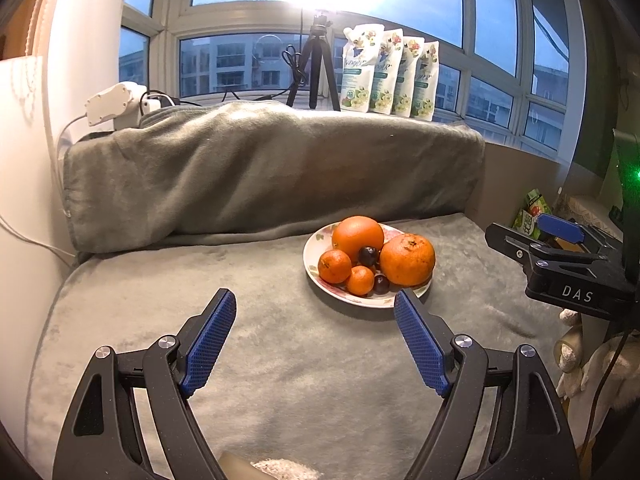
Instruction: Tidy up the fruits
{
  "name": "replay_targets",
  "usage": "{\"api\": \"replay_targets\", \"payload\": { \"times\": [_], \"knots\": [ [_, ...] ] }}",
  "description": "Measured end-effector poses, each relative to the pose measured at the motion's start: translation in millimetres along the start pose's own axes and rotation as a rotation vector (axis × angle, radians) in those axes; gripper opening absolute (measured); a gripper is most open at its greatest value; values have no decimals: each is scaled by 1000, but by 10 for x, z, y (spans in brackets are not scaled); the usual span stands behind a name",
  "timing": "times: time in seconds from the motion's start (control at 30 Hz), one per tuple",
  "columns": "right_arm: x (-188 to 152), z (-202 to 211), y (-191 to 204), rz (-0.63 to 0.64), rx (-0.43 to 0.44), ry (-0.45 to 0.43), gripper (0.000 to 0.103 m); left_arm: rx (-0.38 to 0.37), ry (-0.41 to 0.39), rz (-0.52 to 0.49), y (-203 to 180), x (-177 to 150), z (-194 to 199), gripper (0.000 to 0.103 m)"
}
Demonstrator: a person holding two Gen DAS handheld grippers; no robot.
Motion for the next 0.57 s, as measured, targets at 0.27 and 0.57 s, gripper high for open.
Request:
{"api": "replay_targets", "payload": {
  "times": [0.27,0.57],
  "knots": [
    [-15,-33,-2,0,8,11,103,1,3,5,7,-10,-23,82],
    [-59,-64,-20,-5,7,22,103,0,-3,0,7,-18,-15,82]
  ]
}}
Point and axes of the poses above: each gripper's, at about its wrist camera, not at the fingertips, and z roughly against the way its jaws point, y to its left, x to its top, the point moved 4 cm from there along -z, roughly the way its jaws point, and after that the axes turned 1 degree about -z, right-handed, at the moved point
